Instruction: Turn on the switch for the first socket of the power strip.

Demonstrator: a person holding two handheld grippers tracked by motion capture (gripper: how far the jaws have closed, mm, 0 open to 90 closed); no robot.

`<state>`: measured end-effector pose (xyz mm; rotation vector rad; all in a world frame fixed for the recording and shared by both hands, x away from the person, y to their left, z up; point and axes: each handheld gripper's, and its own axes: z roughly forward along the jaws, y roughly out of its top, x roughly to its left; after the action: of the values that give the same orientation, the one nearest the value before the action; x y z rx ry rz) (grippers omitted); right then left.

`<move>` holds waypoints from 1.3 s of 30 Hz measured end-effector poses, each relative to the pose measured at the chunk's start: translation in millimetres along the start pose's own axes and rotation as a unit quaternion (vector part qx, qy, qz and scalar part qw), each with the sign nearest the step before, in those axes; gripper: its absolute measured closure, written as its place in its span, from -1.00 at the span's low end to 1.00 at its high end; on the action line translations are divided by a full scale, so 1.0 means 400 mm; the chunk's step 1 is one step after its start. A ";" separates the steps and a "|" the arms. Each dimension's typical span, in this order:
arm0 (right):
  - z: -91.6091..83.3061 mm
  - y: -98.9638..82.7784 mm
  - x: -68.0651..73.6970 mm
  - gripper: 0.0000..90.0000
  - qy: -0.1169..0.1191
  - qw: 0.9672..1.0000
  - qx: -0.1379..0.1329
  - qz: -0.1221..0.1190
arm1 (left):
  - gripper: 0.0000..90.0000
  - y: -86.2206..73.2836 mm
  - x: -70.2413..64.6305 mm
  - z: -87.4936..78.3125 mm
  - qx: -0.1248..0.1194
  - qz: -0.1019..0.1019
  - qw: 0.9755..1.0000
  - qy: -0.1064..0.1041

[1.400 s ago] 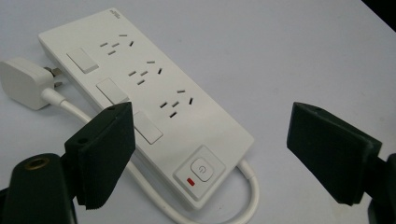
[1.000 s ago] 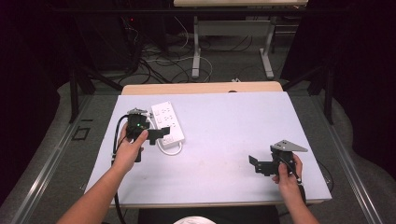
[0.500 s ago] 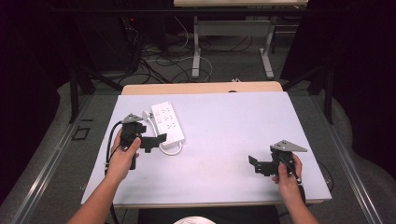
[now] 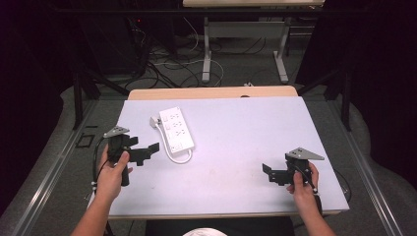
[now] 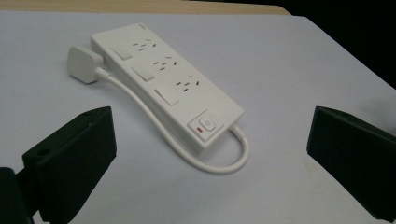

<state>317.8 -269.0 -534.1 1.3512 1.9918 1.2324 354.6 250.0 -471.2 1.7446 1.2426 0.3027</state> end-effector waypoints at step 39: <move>-0.002 0.002 -0.010 -1.00 -0.005 1.000 -0.002 -0.001 | -0.91 -0.177 0.204 -0.015 -0.023 -0.078 0.996 0.041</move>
<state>319.4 -272.8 -533.4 1.3507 1.9828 1.2264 345.1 324.8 -549.0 1.5992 1.4115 0.3099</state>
